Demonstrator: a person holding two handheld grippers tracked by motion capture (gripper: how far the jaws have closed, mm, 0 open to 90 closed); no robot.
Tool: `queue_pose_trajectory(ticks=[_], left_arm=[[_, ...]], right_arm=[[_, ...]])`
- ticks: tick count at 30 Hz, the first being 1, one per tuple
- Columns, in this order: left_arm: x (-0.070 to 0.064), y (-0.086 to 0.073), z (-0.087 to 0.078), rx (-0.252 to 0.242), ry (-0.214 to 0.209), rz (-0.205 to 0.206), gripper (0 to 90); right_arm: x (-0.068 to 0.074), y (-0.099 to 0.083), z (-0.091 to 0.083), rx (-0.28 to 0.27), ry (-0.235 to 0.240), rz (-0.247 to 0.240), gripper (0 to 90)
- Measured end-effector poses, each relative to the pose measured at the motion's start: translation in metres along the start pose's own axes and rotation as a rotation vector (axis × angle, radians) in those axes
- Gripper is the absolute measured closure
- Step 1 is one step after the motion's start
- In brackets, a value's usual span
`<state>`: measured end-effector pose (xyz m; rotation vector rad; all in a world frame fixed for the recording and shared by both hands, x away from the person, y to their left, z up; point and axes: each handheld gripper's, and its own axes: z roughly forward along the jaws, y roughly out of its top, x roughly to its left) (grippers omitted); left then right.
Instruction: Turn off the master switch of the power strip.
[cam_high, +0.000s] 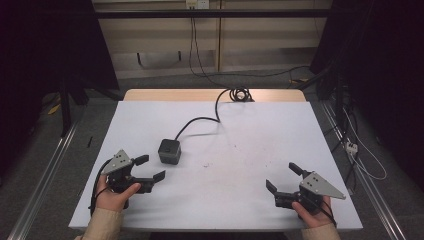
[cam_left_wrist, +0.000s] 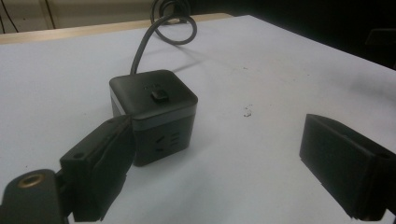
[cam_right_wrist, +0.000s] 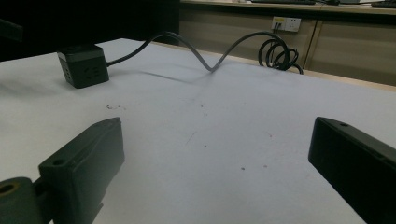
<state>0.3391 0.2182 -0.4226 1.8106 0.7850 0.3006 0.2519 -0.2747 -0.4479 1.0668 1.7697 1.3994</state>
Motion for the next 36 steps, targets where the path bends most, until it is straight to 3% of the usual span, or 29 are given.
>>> queue_pose_trajectory(ticks=[12,36], left_arm=[[0.002,-0.007,-0.005,-0.010,-0.009,-0.021,9.8],[0.003,-0.014,-0.018,-0.022,0.020,-0.011,9.3]], right_arm=[[0.000,0.000,0.000,0.003,0.000,-0.002,3.1],[0.000,-0.002,0.001,0.009,0.009,-0.008,3.1]])
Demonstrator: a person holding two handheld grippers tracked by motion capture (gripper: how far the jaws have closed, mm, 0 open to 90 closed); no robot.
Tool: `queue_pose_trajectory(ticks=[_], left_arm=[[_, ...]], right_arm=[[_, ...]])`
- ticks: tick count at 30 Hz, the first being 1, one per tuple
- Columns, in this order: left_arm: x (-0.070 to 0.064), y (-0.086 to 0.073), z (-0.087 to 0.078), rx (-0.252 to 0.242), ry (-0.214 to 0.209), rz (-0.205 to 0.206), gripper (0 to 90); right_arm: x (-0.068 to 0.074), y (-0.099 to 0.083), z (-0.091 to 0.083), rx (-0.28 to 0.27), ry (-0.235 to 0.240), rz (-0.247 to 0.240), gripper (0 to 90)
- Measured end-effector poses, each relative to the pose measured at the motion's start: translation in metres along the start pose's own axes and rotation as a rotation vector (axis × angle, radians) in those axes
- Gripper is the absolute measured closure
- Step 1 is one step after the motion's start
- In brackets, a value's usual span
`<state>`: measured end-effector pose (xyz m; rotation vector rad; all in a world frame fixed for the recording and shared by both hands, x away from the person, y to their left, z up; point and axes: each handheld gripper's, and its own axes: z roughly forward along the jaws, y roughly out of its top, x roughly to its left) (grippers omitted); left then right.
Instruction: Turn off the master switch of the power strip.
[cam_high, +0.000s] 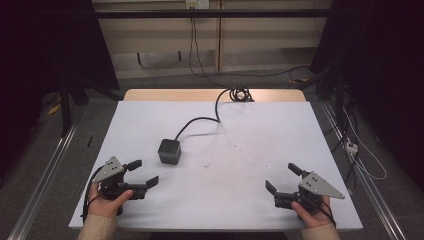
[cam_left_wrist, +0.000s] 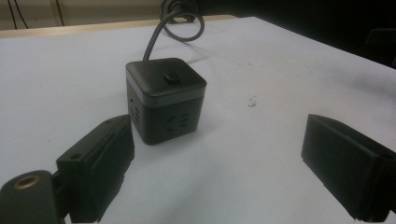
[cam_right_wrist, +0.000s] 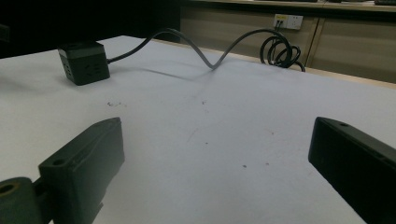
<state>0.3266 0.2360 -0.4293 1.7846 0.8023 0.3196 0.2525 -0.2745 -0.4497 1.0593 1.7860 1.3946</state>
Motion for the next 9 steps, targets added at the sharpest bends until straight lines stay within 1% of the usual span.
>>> queue_pose_trajectory(ticks=[5,7,9], left_arm=[[-0.0003,0.0007,0.0018,-0.004,-0.001,0.007,9.3],[-0.0004,0.0007,0.0024,-0.007,-0.002,0.002,9.3],[0.0000,0.0005,0.0024,-0.002,0.001,0.008,9.3]], right_arm=[[-0.0002,-0.0003,-0.0002,0.001,-0.003,0.004,3.0],[-0.0003,-0.0005,0.0001,0.003,-0.004,0.002,3.0],[-0.0003,-0.0006,0.0006,0.005,-0.004,0.003,3.1]])
